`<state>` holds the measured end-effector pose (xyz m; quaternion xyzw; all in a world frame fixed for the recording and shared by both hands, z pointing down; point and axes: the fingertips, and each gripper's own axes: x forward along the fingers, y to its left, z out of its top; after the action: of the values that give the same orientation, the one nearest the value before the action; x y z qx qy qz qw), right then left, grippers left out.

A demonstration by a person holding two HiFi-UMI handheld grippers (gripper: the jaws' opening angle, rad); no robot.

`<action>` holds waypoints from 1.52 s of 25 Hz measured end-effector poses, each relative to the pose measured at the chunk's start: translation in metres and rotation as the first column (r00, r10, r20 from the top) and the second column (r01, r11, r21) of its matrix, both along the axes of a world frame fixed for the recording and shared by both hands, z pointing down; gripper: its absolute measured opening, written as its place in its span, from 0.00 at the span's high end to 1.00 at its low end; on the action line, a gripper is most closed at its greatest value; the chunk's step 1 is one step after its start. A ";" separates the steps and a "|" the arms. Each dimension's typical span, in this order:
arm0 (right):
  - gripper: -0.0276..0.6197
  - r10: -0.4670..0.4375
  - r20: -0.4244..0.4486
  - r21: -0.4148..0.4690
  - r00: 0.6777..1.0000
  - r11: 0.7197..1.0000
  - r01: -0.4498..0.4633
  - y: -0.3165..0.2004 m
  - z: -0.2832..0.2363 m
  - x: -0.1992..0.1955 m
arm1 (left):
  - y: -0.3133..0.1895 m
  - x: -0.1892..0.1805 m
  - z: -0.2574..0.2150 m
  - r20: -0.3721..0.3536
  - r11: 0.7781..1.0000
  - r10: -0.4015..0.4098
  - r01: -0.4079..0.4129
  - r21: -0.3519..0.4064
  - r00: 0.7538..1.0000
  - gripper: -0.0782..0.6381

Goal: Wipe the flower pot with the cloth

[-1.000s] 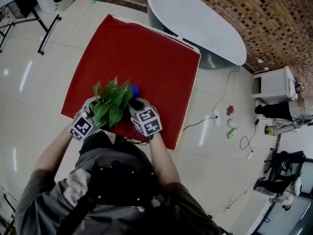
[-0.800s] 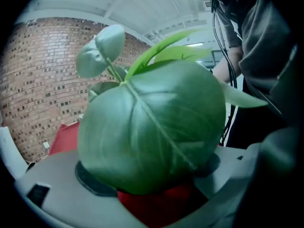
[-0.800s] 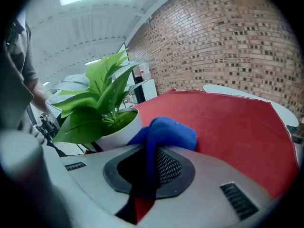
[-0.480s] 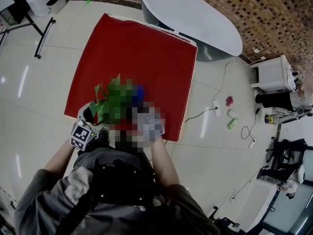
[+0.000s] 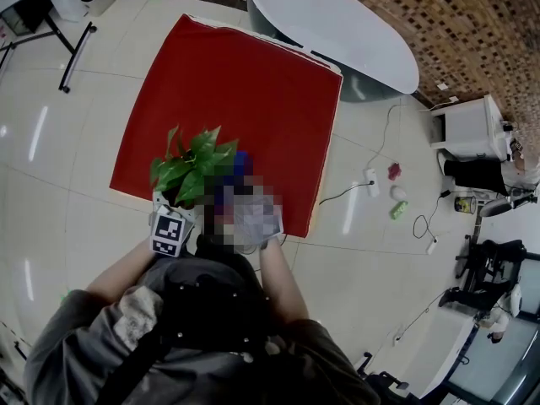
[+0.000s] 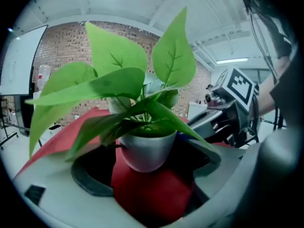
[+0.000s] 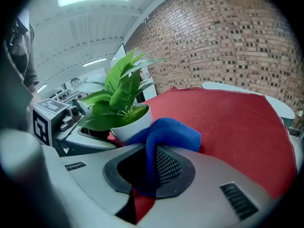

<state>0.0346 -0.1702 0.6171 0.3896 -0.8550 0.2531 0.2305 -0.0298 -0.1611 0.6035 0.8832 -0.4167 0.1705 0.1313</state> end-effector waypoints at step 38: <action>0.87 -0.208 0.273 0.034 0.939 0.978 0.207 -0.050 -0.029 -0.003 | -0.017 0.009 0.005 0.044 0.743 0.669 -0.670 -0.012 0.742 0.28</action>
<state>0.0314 -0.2201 0.5877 0.2591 -0.9155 0.2771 0.1342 -0.0206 -0.1779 0.6081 0.9701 -0.0754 0.2253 0.0499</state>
